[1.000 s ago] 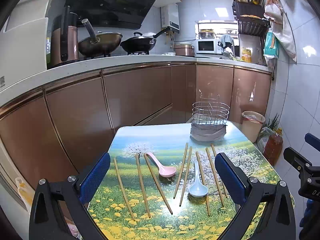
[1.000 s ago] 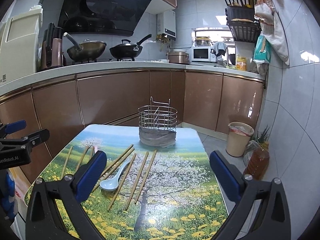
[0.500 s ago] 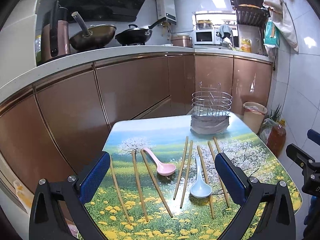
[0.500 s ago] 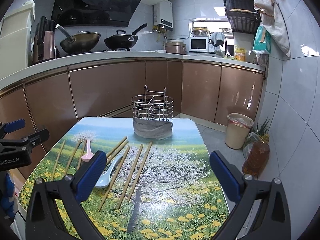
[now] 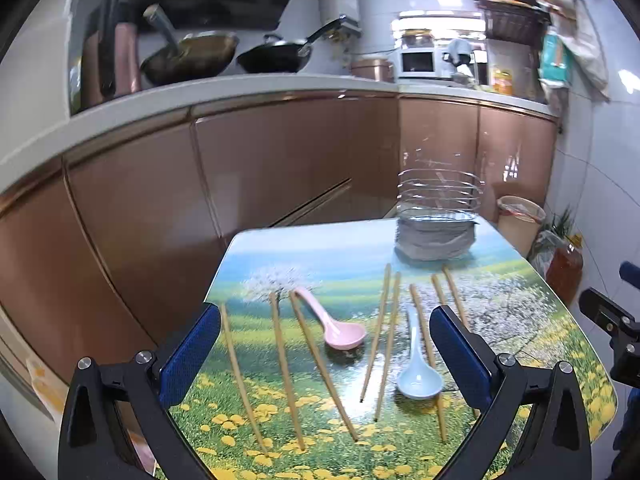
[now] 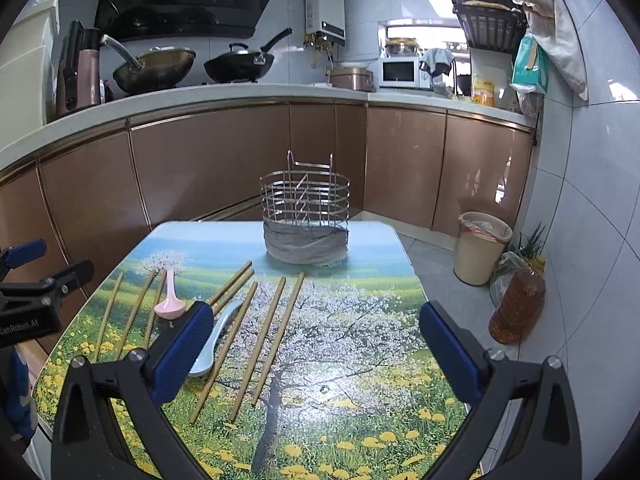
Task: Organize utensils
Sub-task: 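Move both tools down toward the bamboo chopsticks on the table, then close the left tool on a bamboo chopstick while the right tool grasps another chopstick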
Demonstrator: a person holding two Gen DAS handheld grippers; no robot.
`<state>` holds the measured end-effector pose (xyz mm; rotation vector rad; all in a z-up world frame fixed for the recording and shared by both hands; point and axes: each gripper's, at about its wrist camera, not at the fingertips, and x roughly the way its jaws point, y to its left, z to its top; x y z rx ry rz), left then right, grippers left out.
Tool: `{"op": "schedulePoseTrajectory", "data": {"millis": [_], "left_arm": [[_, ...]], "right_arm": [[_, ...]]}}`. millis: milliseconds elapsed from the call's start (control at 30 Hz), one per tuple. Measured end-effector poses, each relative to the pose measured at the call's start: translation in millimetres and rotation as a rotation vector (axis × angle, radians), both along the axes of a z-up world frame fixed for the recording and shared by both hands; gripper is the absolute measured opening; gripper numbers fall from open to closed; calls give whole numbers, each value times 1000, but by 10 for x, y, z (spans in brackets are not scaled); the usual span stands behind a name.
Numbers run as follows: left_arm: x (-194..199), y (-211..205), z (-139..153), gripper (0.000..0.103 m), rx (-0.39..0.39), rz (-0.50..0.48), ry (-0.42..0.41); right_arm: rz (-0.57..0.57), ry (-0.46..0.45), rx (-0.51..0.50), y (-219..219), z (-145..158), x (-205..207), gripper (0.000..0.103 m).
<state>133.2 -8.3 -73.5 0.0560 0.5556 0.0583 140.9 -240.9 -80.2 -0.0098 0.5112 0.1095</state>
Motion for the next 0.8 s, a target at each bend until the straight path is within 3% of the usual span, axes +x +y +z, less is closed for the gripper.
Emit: {"op": "schedulePoseTrajectory", "data": {"millis": [200,300,367,633,800], "left_arm": [[315,600,7,103,-94,70,111],[489,903,23,102,-153,85,158],[588,1073,22,98,-176,94,183],[1162,1330,-393,55,-299,26,430],[1578,1258,-681,45,-318,5,581]], "right_arm": [[17,95,13,5,-22,331,101],[39,153,10,35,-31,540,83],[70,194,11,87,-58,684,64],[182,334,42,313,-260,1101,29],[224,426,44,399,-362,1402,23]]}}
